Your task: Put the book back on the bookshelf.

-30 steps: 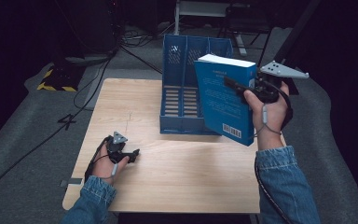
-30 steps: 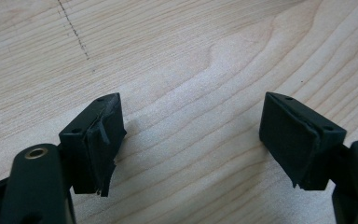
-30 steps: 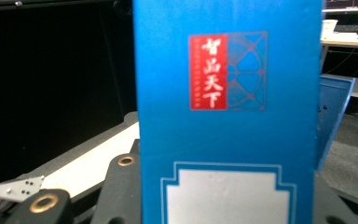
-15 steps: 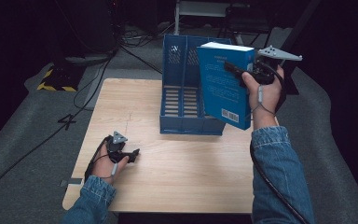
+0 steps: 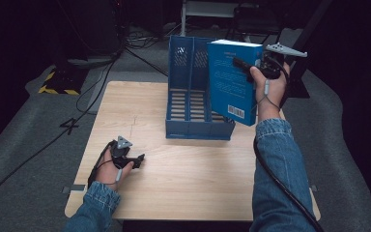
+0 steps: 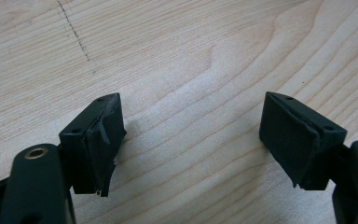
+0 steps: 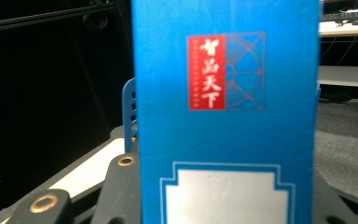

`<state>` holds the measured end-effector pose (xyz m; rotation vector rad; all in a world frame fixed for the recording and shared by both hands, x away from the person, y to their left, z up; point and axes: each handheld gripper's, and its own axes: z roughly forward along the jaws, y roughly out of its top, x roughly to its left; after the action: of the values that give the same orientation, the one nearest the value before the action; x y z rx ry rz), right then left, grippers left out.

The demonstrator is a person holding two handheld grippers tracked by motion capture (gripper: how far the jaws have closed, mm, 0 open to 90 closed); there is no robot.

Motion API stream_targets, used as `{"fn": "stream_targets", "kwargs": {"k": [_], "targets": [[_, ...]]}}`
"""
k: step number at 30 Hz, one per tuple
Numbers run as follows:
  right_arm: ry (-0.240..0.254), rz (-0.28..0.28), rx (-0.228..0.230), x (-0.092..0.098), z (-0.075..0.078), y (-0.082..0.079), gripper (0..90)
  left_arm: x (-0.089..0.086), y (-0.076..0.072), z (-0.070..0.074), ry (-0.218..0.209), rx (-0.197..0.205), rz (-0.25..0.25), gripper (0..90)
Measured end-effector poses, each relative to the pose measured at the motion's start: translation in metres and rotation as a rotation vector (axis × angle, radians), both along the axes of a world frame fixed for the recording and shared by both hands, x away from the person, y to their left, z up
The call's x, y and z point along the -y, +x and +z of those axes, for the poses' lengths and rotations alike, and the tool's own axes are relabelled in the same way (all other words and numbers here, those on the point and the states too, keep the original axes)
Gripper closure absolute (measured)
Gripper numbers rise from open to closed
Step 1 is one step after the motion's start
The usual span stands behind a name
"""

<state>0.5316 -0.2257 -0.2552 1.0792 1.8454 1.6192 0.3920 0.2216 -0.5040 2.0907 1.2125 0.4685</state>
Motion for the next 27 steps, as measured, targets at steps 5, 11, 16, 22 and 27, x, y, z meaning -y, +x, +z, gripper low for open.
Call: {"fn": "stream_targets", "kwargs": {"k": [5,11,16,22,27], "targets": [[-0.023,-0.013,0.003,0.001,-0.006,0.013,61.6,0.000,0.000,0.000,0.001,-0.001,-0.001,22.5],[-0.019,-0.042,-0.021,0.009,-0.010,0.021,61.6,0.000,0.000,0.000,-0.001,-0.001,0.000,22.5],[-0.016,-0.085,-0.036,0.018,-0.011,0.027,61.6,0.000,0.000,0.000,0.000,0.000,0.000,22.5],[0.023,-0.159,-0.068,0.021,-0.015,0.034,61.6,0.001,0.001,0.000,-0.002,0.001,0.002,22.5],[0.072,-0.185,-0.070,0.029,-0.018,0.033,61.6,0.001,0.001,0.000,-0.003,0.001,0.002,22.5]]}}
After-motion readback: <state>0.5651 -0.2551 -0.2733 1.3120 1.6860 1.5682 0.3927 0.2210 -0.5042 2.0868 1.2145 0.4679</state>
